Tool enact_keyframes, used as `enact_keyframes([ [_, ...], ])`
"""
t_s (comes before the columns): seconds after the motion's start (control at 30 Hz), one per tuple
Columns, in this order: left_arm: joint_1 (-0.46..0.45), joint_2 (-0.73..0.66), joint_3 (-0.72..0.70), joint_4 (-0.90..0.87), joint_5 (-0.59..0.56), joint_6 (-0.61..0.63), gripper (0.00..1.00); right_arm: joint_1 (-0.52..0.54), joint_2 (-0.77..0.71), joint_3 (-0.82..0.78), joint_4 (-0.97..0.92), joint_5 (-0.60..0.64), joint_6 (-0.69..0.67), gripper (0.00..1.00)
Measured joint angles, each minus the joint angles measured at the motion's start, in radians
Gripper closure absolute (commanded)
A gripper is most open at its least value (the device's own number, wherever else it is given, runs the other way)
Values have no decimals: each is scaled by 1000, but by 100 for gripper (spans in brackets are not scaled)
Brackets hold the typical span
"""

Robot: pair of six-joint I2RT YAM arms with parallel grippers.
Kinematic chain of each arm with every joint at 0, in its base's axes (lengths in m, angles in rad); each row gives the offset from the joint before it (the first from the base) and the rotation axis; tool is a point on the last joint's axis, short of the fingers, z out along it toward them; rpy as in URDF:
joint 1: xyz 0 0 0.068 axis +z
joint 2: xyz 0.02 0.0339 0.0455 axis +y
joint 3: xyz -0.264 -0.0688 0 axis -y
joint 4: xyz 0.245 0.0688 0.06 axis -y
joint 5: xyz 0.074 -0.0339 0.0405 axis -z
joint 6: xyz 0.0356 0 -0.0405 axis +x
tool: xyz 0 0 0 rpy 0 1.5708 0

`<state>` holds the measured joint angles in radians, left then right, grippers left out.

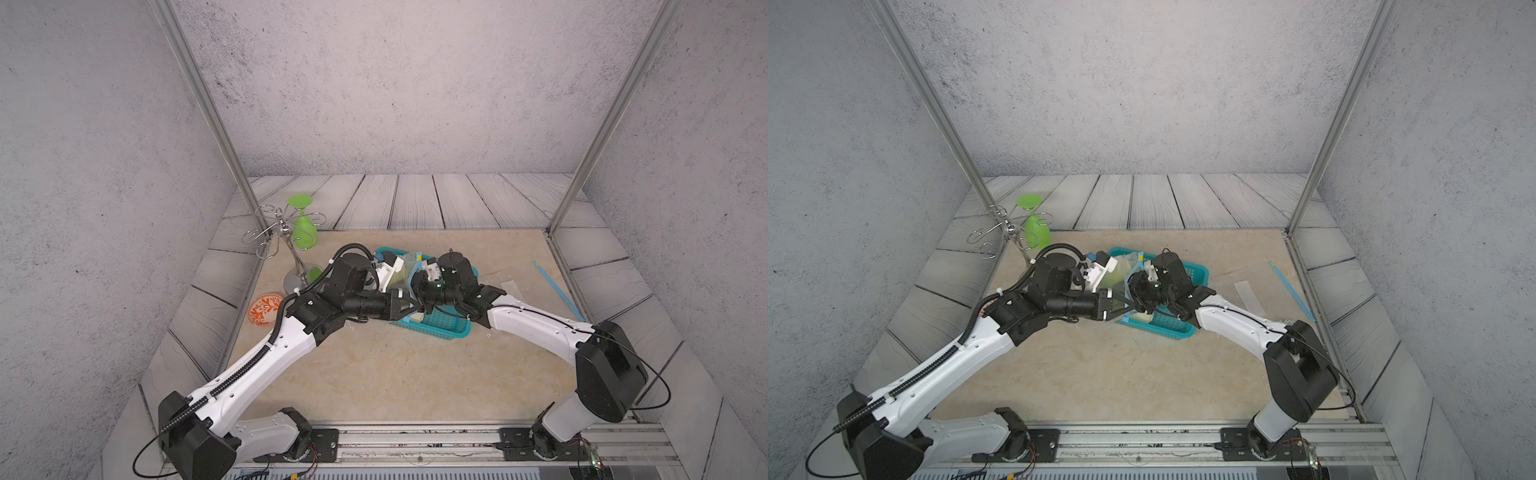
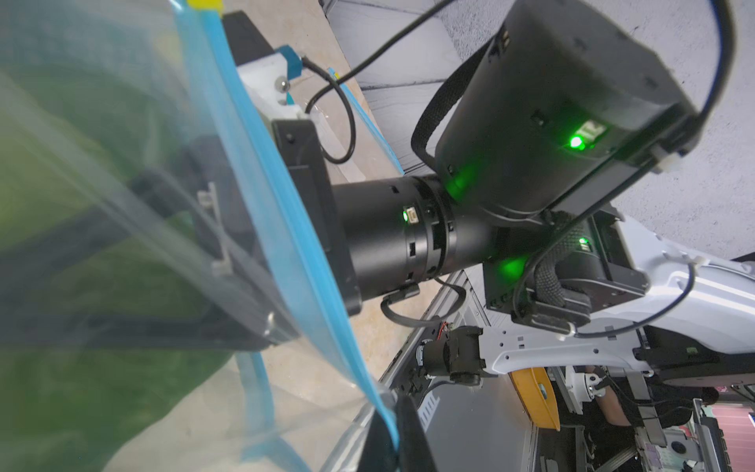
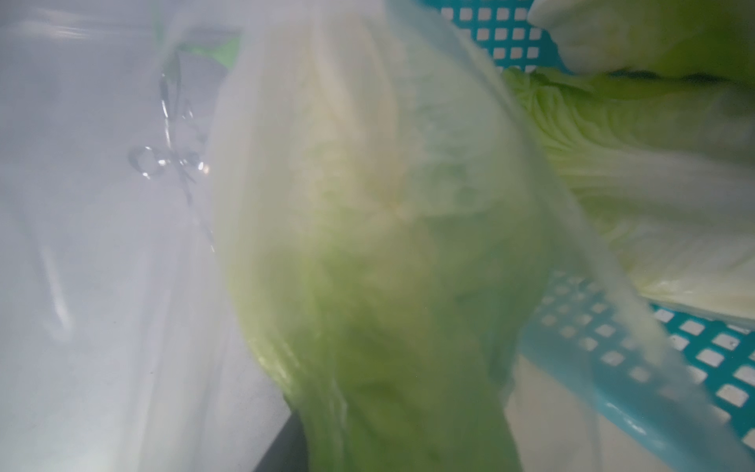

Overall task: Put the chinese cabbages into a zipper bag and zip it
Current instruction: Place the Chinese cabbage in the zipper food storage bag, then adjust the zipper food storage bag at the center of the board.

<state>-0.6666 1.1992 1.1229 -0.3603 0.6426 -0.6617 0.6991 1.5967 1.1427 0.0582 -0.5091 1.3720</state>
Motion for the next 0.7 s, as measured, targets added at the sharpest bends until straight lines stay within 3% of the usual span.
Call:
enact_keyframes([
  [0.17,91,8,-72,86,21,-72,100,-41,11,31,-79,-106,-84,25],
  [0.27,130,13,-109,102,20,-97,100,-88,5,31,-161,-163,-153,21],
  [0.37,146,13,-120,106,23,-104,100,-129,-10,51,-306,-198,-248,22],
  [0.47,150,13,-121,110,31,-104,100,-168,-38,94,-451,-210,-339,30],
  [0.57,150,12,-121,110,37,-104,100,-209,-93,112,-574,-166,-428,41],
  [0.7,151,2,-124,108,42,-103,100,-233,-92,133,-650,-106,-489,42],
])
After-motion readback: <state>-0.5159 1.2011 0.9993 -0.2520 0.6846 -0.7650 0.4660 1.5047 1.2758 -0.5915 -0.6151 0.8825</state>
